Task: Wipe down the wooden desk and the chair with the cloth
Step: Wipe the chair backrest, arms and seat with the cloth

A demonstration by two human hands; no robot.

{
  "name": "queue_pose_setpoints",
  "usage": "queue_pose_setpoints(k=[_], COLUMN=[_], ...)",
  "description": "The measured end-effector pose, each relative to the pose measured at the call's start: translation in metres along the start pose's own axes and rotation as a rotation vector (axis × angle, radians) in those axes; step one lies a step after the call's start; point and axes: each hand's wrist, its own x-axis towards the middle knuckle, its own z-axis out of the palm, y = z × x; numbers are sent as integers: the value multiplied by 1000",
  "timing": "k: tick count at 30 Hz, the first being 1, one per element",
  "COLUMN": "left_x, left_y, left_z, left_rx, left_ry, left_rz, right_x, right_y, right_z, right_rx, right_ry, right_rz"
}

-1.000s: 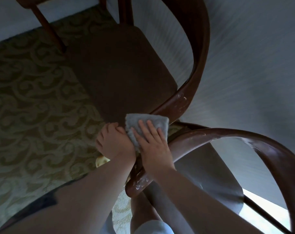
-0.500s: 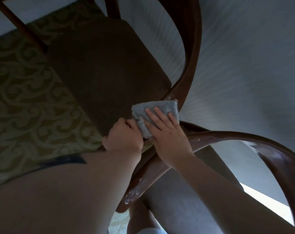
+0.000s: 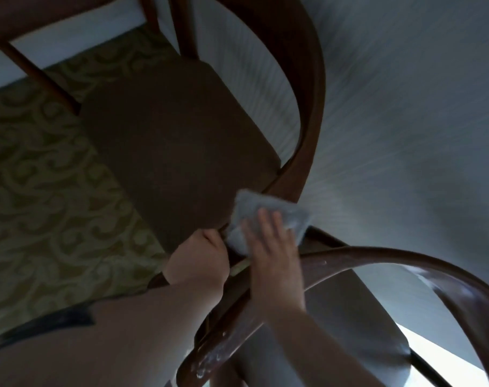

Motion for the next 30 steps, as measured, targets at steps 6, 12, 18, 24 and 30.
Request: queue_pose_setpoints(k=[6, 12, 18, 24, 30], left_x=[-3, -3, 2, 7, 16], left_y=[3, 0, -3, -10, -55], left_z=[-3, 0, 2, 8, -13], left_rx=[0, 3, 17, 30, -47], left_ry=[14, 14, 36, 37, -38], left_rz=[-19, 8, 34, 99, 615], right_x=[34, 1, 58, 36, 22], right_y=[20, -13, 29, 11, -8], right_z=[-3, 5, -22, -10, 1], right_rx=[-51, -89, 34, -113, 59], right_ry=[-28, -152, -53, -216, 15], right_rz=[35, -94, 116, -209, 87])
